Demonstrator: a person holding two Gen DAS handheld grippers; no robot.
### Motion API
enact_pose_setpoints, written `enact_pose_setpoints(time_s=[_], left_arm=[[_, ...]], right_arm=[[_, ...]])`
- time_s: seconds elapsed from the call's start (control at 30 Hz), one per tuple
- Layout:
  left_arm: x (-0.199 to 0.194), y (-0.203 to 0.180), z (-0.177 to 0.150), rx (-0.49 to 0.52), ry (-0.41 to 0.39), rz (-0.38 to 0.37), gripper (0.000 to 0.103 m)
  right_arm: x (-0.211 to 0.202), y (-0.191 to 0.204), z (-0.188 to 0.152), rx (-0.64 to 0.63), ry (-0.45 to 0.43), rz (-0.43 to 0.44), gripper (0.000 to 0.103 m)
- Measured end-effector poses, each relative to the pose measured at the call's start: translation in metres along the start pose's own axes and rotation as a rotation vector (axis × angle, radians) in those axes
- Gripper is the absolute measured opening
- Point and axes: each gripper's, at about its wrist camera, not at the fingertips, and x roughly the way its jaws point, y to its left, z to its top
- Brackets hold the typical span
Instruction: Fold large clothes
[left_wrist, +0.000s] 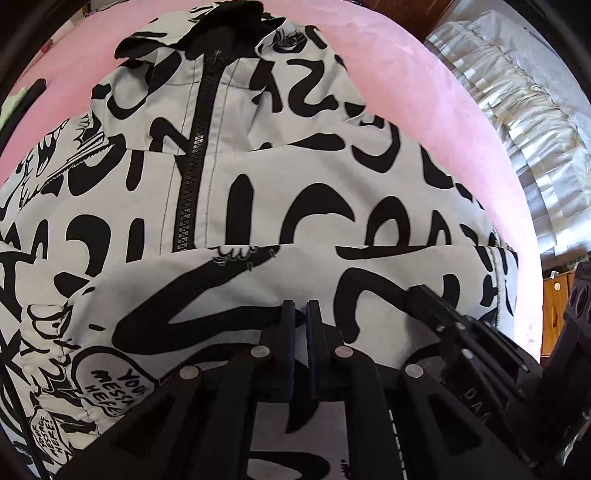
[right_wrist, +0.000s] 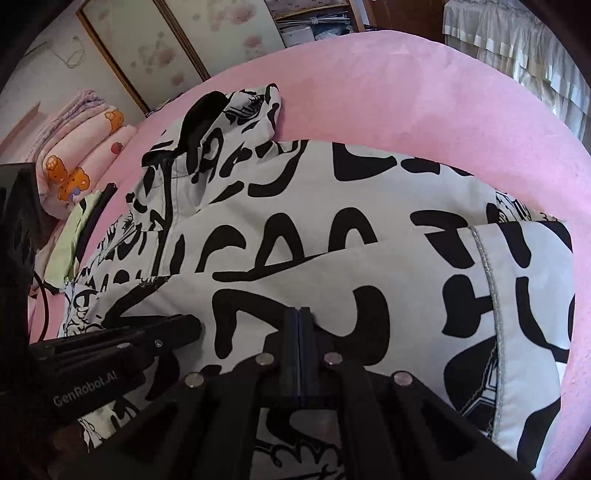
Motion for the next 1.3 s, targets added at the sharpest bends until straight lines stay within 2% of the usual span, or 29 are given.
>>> enact_pose_setpoints(time_s=[0.1, 0.2, 0.33, 0.4, 0.47, 0.53, 0.63, 0.8, 0.97, 1.07, 1.17, 1.3], left_arm=[[-0.002, 0.007, 0.0, 0.011, -0.025, 0.056, 0.005], [-0.008, 0.021, -0.001, -0.007, -0.032, 0.097, 0.005], [-0.016, 0.044, 0.0, -0.086, -0.034, 0.078, 0.005], [-0.021, 0.05, -0.001, -0.116, -0.042, 0.083, 0.005], [-0.027, 0.054, -0.002, -0.119, -0.059, 0.12, 0.005], [-0.032, 0.059, -0.005, -0.11, -0.073, 0.157, 0.005], [-0.031, 0.074, -0.007, -0.12, -0.062, 0.201, 0.005], [-0.03, 0.096, -0.009, -0.171, -0.059, 0.145, 0.005], [-0.026, 0.094, -0.015, -0.131, -0.071, 0.166, 0.005], [-0.018, 0.107, -0.02, -0.196, -0.068, 0.122, 0.005], [-0.01, 0.126, -0.022, -0.308, -0.069, 0.041, 0.004], [-0.005, 0.114, -0.022, -0.227, -0.057, 0.071, 0.004]], right_arm=[[-0.002, -0.01, 0.002, -0.006, -0.005, -0.02, 0.0], [-0.013, -0.03, 0.009, 0.006, -0.016, -0.077, 0.0], [-0.03, -0.058, 0.02, 0.022, -0.044, -0.148, 0.0], [-0.037, -0.07, 0.024, 0.03, -0.049, -0.149, 0.0], [-0.042, -0.077, 0.025, 0.044, -0.051, -0.114, 0.0], [-0.047, -0.078, 0.024, 0.025, -0.068, -0.2, 0.0], [-0.051, -0.084, 0.023, 0.051, -0.083, -0.218, 0.0], [-0.047, -0.104, 0.022, 0.092, -0.076, -0.259, 0.0], [-0.04, -0.121, 0.022, 0.125, -0.06, -0.268, 0.0], [-0.032, -0.127, 0.022, 0.155, -0.04, -0.235, 0.0], [-0.024, -0.129, 0.021, 0.151, -0.022, -0.226, 0.0], [-0.017, -0.138, 0.02, 0.19, -0.009, -0.184, 0.0]])
